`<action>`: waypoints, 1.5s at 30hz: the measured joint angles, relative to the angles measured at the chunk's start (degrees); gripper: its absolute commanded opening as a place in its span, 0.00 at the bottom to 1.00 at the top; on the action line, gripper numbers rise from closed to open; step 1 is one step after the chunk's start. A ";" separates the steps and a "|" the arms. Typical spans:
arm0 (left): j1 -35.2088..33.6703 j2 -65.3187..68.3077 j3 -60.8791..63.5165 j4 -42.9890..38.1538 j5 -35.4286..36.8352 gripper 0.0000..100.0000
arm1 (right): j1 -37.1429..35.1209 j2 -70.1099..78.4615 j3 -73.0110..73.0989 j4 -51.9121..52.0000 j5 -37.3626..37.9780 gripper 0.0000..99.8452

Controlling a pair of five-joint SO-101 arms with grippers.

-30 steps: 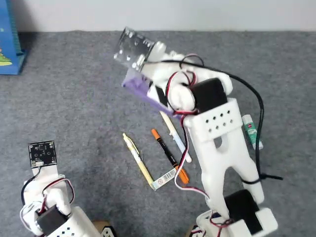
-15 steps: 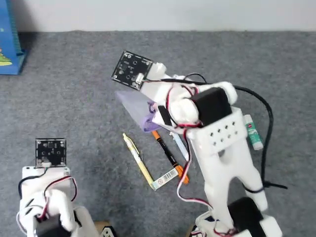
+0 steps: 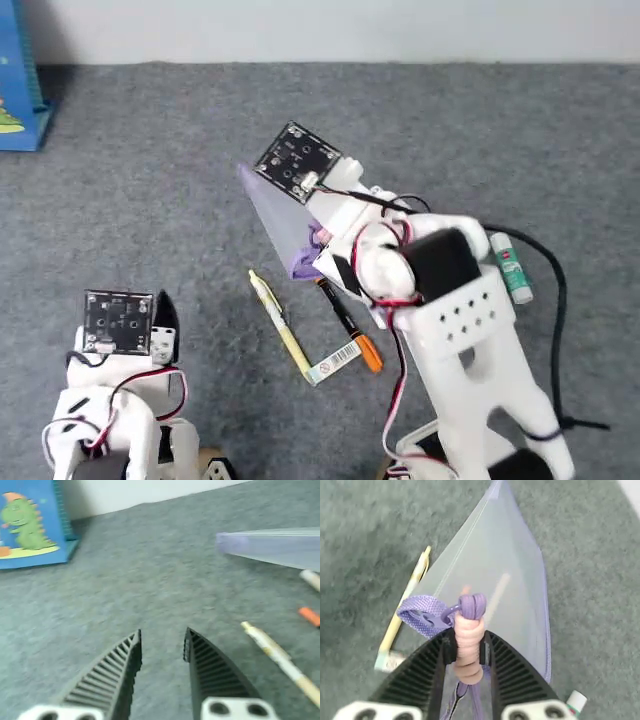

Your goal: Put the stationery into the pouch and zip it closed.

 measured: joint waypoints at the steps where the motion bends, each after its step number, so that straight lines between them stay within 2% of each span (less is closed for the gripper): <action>1: 0.97 0.00 0.00 0.00 1.58 0.14 | 0.00 -1.58 1.49 -1.32 -0.70 0.01; 6: 6.95 0.00 -2.11 0.00 8.70 0.21 | -3.43 -9.32 7.30 -5.45 -3.52 0.01; 10: 10.64 0.00 -2.90 -1.05 14.42 0.22 | -5.19 -13.19 10.11 -7.30 -4.75 0.01; 22: 24.09 0.00 -2.90 -8.44 19.08 0.22 | -5.19 -13.98 12.57 -7.91 -4.75 0.01; 26: 27.87 7.82 -4.66 -10.99 19.43 0.22 | -5.19 -13.98 12.57 -7.91 -4.75 0.01; 36: 29.36 33.41 -16.70 -11.69 19.43 0.22 | -5.19 -13.98 12.57 -7.91 -4.75 0.01; 41: 32.44 36.48 -17.32 -12.04 19.43 0.22 | -5.19 -13.98 12.57 -7.91 -4.75 0.01; 45: 33.05 36.75 -16.97 -15.47 19.43 0.22 | -5.10 -14.07 12.57 -7.91 -4.75 0.01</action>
